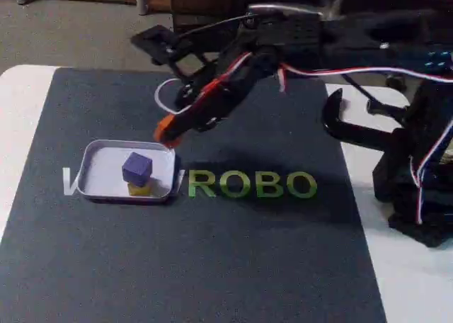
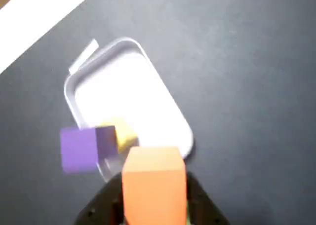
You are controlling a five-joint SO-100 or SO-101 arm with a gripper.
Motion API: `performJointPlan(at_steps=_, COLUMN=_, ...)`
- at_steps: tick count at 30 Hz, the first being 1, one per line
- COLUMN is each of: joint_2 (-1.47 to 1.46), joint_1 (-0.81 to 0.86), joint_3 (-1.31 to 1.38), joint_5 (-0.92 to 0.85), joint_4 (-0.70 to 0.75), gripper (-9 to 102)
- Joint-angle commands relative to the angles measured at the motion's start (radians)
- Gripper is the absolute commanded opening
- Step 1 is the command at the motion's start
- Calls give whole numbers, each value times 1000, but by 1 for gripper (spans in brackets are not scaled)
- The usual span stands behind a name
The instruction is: Move blocks one by one until all three blocks are in the tray.
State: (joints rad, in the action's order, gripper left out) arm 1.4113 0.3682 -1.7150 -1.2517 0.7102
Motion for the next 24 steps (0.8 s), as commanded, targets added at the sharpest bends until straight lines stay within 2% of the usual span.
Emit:
performJointPlan(at_steps=1, joint_2=-64, joint_1=-9, joint_3=173, joint_5=17, joint_4=48, gripper=-8)
performJointPlan(at_steps=12, joint_2=-121, joint_1=-8, joint_3=212, joint_5=6, joint_4=54, gripper=-7)
performJointPlan(at_steps=16, joint_2=-124, joint_1=-6, joint_3=212, joint_5=5, joint_4=54, gripper=2)
performJointPlan(at_steps=21, joint_2=-132, joint_1=-2, joint_3=212, joint_5=-5, joint_4=54, gripper=8)
performJointPlan(at_steps=24, joint_2=-133, joint_1=-2, joint_3=213, joint_5=-6, joint_4=54, gripper=17)
